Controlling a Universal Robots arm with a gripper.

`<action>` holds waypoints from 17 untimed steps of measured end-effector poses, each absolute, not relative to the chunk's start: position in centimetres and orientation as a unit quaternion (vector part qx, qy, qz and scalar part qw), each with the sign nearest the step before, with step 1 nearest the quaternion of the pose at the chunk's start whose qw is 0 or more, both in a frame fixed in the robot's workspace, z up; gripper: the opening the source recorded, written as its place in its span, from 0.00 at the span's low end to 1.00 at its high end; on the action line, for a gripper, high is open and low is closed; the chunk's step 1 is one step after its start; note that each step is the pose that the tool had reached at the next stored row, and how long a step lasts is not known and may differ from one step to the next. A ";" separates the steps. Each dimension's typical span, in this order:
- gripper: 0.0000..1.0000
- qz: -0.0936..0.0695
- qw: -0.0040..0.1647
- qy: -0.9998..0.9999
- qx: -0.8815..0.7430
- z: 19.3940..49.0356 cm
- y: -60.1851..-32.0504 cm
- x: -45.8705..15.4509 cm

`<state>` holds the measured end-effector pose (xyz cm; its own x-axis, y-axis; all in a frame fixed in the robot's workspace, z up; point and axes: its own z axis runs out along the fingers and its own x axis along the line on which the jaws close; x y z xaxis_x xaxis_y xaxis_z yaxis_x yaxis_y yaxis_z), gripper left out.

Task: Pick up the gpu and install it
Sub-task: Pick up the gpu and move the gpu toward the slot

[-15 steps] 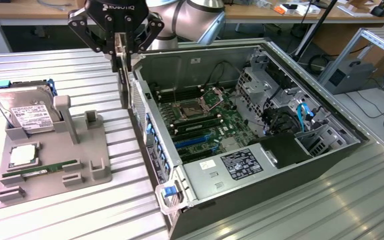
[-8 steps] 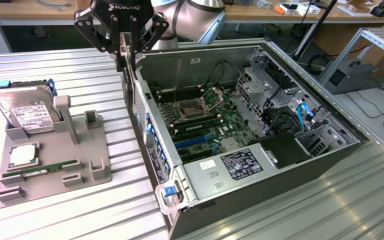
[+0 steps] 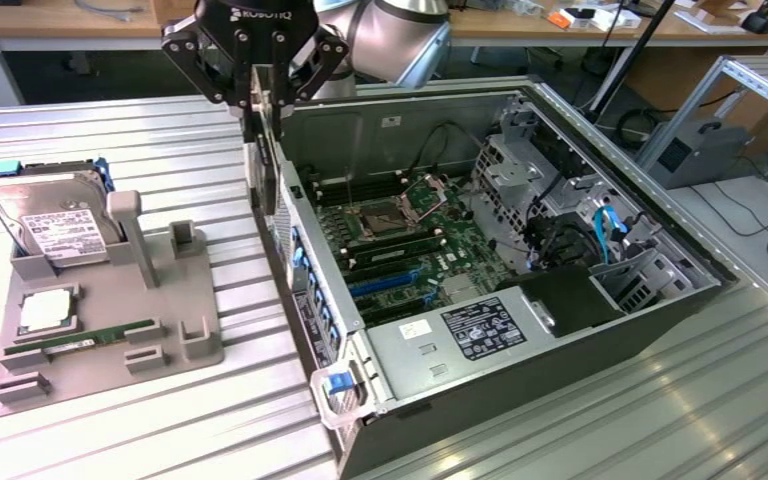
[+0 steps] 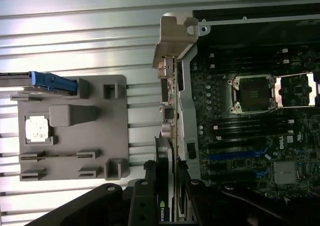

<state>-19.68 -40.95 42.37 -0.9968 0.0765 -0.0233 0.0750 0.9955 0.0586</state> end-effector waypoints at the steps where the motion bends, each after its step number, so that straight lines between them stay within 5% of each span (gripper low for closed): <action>1: 0.27 0.029 0.013 0.999 0.038 42.4 -40.9 -19.5; 17: 0.27 0.029 0.013 0.999 0.038 42.4 -40.9 -17.5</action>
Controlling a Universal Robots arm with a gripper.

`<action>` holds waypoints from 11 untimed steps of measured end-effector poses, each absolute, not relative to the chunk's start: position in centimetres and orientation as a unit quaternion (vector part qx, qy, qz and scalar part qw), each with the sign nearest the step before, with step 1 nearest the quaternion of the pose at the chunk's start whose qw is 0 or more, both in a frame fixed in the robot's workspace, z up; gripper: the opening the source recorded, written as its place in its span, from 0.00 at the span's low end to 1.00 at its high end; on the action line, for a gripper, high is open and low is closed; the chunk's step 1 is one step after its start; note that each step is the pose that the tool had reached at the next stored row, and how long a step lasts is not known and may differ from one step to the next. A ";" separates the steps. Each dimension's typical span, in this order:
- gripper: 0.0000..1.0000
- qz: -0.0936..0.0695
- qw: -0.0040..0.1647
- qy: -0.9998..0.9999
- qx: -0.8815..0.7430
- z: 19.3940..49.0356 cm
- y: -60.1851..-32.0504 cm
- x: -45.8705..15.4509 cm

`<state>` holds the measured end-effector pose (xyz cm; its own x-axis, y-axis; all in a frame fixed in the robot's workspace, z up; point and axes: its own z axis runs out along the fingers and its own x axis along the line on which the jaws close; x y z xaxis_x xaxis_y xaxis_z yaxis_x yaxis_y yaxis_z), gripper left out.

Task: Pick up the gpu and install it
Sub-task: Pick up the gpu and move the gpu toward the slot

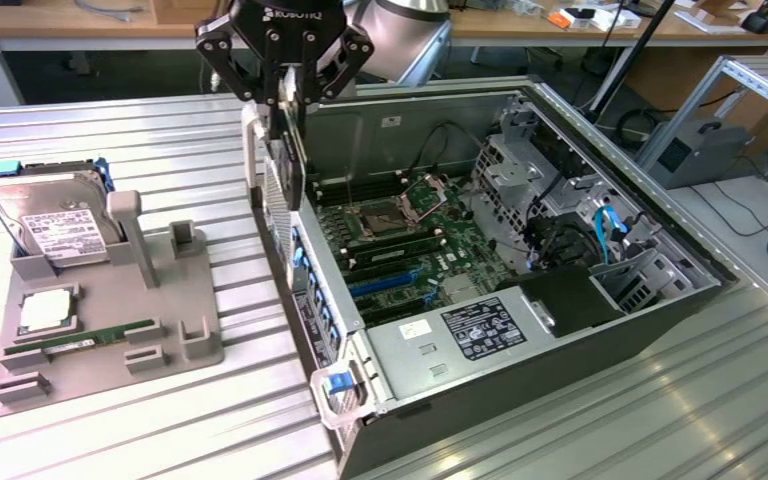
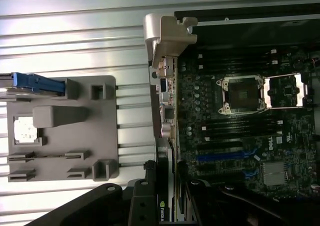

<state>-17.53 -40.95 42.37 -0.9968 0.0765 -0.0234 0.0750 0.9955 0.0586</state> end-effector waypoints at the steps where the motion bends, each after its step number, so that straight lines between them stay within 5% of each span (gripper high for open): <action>1: 0.27 0.029 0.013 0.999 0.038 42.4 -40.9 -17.3; 11: 0.27 0.029 0.013 0.999 0.038 42.4 -40.9 -15.7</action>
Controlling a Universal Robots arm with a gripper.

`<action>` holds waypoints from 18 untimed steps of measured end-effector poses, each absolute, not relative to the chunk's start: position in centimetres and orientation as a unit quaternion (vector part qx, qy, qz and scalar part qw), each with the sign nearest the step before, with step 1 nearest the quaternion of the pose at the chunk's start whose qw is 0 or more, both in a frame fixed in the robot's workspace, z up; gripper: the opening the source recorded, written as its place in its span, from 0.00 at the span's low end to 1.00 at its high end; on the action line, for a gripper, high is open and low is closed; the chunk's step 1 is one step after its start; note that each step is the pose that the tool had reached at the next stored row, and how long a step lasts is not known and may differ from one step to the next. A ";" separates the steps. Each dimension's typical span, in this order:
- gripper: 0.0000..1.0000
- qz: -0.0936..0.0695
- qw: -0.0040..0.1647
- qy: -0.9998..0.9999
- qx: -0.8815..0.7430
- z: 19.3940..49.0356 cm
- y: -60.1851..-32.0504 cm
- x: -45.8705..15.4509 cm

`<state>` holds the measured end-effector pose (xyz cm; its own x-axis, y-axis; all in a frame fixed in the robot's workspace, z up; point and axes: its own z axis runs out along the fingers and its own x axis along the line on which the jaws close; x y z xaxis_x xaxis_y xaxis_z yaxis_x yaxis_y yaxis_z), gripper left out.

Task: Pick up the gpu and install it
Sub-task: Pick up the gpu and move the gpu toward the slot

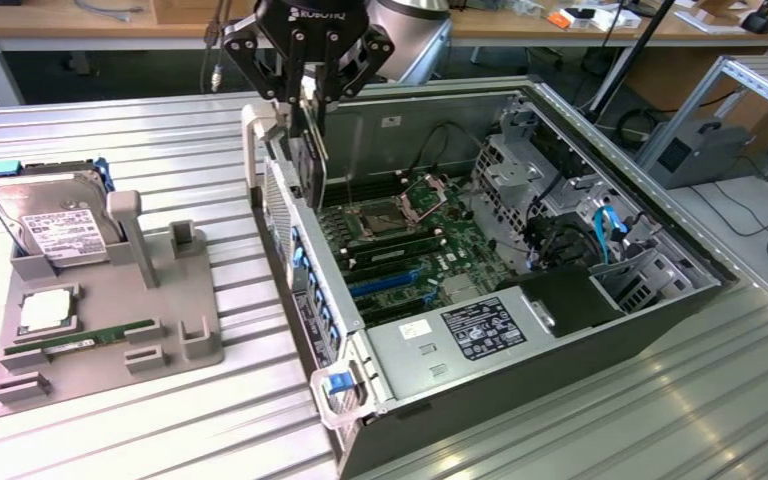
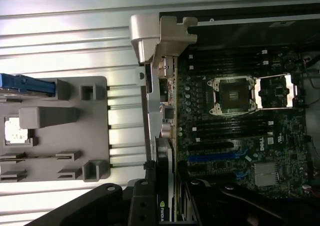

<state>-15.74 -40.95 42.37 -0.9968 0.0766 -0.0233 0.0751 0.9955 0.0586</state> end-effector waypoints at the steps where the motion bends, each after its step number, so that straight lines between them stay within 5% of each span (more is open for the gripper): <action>1: 0.27 0.029 0.013 0.999 0.038 42.4 -40.9 -15.6; 18: 0.27 0.029 0.013 0.999 0.038 42.4 -40.9 -13.4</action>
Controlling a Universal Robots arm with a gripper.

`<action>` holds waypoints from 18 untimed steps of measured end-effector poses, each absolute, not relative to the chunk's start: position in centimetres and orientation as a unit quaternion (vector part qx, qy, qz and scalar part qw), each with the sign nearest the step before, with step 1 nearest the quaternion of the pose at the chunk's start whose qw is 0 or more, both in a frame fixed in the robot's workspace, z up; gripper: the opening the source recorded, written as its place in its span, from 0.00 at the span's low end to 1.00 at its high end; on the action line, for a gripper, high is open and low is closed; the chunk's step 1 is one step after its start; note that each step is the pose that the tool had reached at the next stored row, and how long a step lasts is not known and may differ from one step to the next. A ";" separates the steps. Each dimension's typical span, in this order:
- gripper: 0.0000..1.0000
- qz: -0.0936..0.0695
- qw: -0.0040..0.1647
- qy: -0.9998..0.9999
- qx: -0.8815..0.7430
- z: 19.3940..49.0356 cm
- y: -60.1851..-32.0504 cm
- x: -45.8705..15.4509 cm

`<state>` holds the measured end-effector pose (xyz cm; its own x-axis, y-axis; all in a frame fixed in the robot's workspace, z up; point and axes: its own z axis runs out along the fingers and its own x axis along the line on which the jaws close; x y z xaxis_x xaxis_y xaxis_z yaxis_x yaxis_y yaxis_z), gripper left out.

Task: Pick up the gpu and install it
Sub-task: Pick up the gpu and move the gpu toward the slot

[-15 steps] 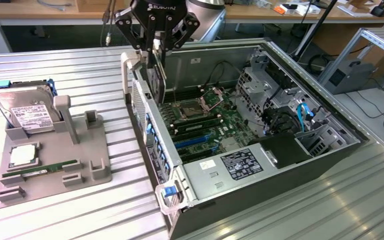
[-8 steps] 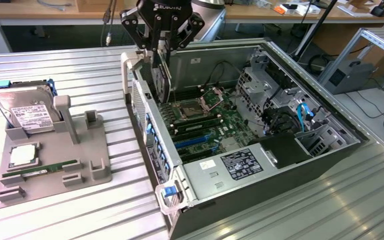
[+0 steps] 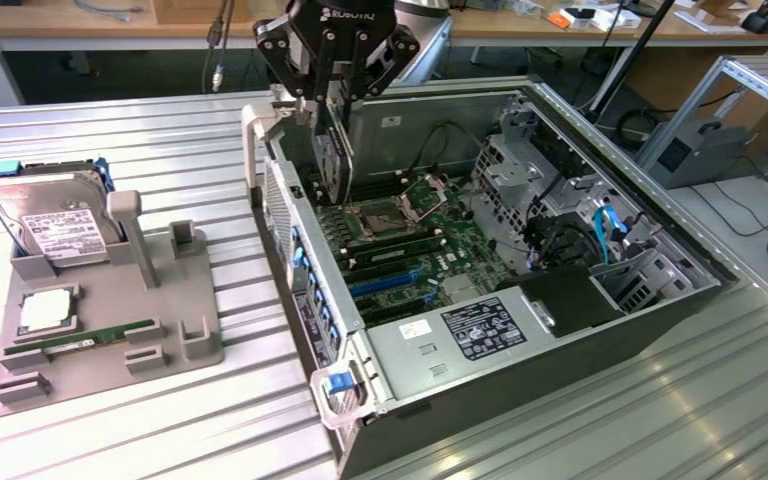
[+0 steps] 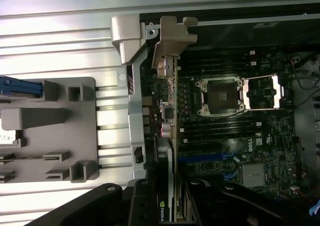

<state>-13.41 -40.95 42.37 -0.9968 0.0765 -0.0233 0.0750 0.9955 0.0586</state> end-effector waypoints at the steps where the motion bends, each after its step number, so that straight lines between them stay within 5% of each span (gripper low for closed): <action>1: 0.27 0.029 0.013 0.999 0.038 42.4 -40.9 -13.3; 18: 0.27 0.028 0.013 0.999 0.038 42.2 -41.2 -10.8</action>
